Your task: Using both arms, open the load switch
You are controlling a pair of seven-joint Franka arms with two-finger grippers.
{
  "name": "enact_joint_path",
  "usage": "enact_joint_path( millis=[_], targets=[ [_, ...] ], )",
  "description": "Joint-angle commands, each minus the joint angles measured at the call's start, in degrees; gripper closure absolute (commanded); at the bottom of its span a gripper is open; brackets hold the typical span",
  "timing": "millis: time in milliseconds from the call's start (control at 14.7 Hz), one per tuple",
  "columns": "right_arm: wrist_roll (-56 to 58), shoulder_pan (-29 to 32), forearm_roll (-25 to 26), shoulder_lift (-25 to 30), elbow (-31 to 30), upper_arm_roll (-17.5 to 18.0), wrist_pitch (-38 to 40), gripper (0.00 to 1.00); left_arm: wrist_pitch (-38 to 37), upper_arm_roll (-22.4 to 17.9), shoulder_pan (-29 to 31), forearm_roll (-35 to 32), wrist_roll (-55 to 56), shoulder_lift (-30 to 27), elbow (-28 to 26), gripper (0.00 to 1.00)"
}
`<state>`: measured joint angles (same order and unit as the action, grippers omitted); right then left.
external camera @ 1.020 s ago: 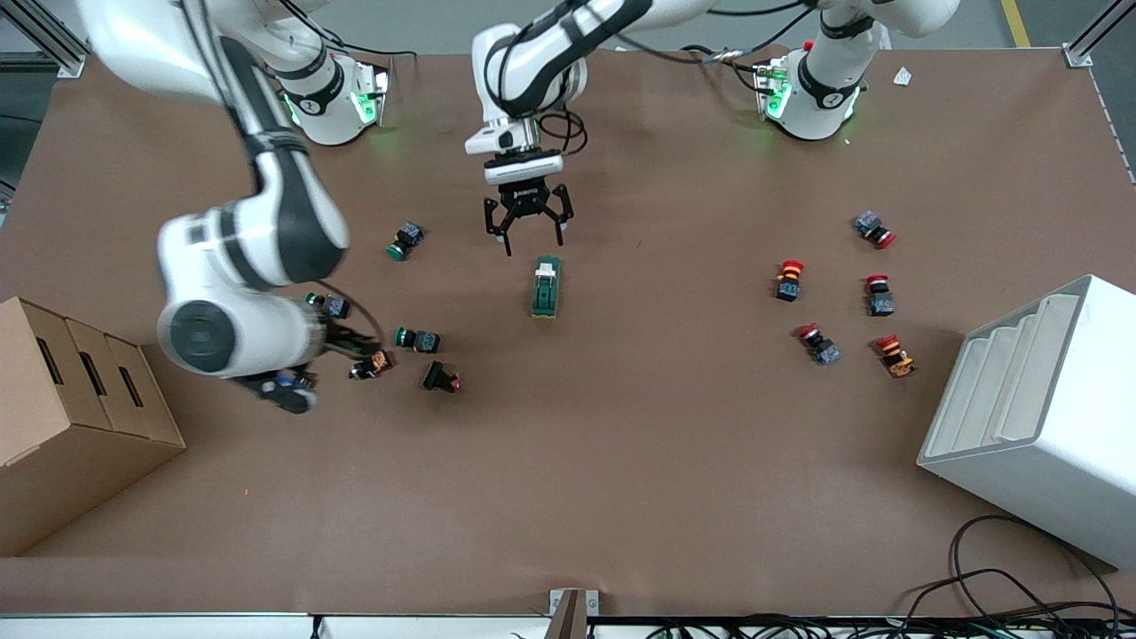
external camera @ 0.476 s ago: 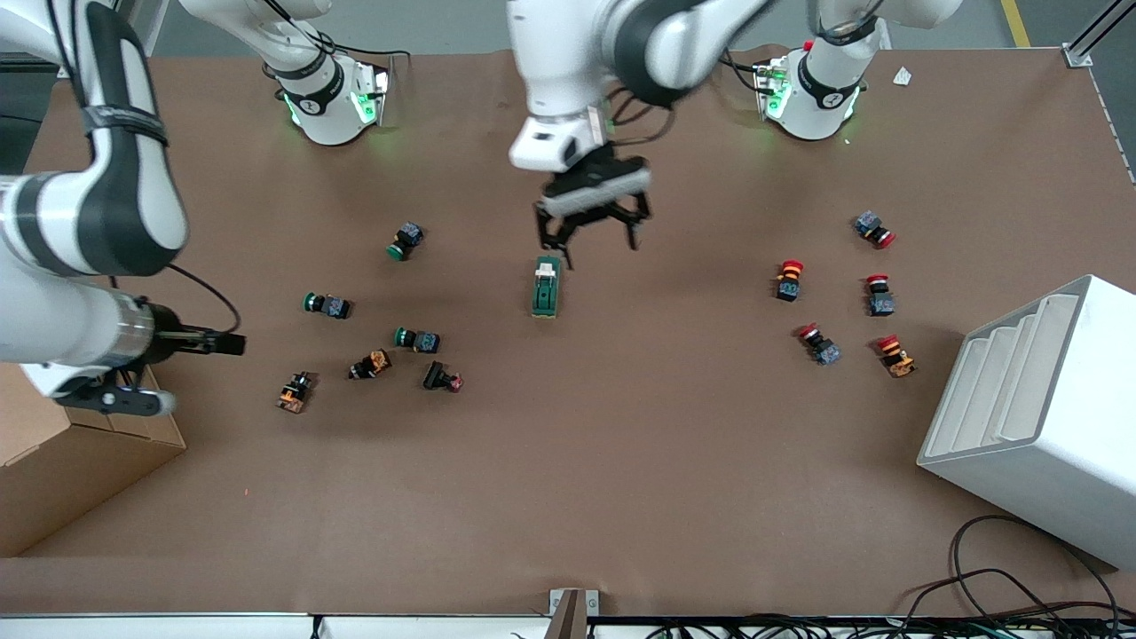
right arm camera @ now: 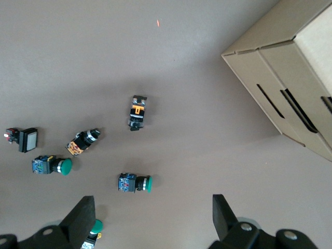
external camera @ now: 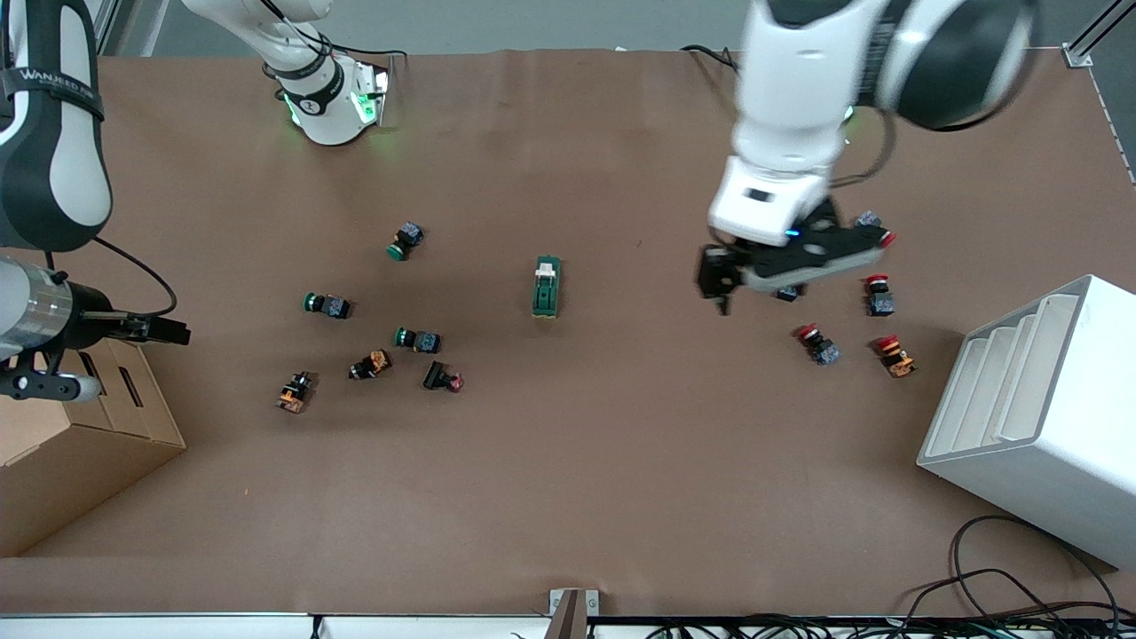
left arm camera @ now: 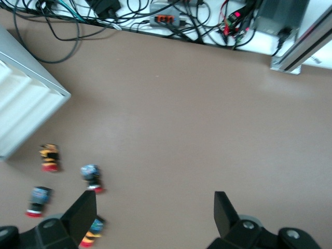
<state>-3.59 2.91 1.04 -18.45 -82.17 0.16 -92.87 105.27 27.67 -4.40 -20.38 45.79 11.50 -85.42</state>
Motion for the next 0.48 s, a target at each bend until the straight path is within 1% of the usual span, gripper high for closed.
enact_joint_path(
  millis=[0, 68, 204, 272, 408],
  targets=[
    [0.08, 0.70, 0.11, 0.70, 2.01, 0.98, 2.33, 0.00, -4.27, 0.54, 4.92, 3.93, -10.34, -0.77, 2.36, 0.00],
    [-0.01, 0.61, 0.19, 0.61, 2.36, 0.98, 2.43, 0.00, -4.72, -0.59, 5.98, 6.04, -12.89, -2.25, 2.10, 0.00],
    [0.16, 0.08, 0.81, 0.52, 3.68, 1.07, 2.60, 0.00, -6.20, -5.58, 5.81, 9.99, -17.73, -4.19, 1.40, 0.00],
    [0.16, 0.08, 0.63, 0.52, 4.73, 1.16, 3.12, 0.00, -7.34, -7.18, 5.72, 11.66, -20.53, -4.98, 1.31, 0.00],
    [0.51, 0.26, 0.28, 0.61, 6.66, 1.51, 7.67, 0.00, -9.02, -10.78, 5.63, 14.39, -26.51, -7.09, 0.26, 0.00]
  ],
)
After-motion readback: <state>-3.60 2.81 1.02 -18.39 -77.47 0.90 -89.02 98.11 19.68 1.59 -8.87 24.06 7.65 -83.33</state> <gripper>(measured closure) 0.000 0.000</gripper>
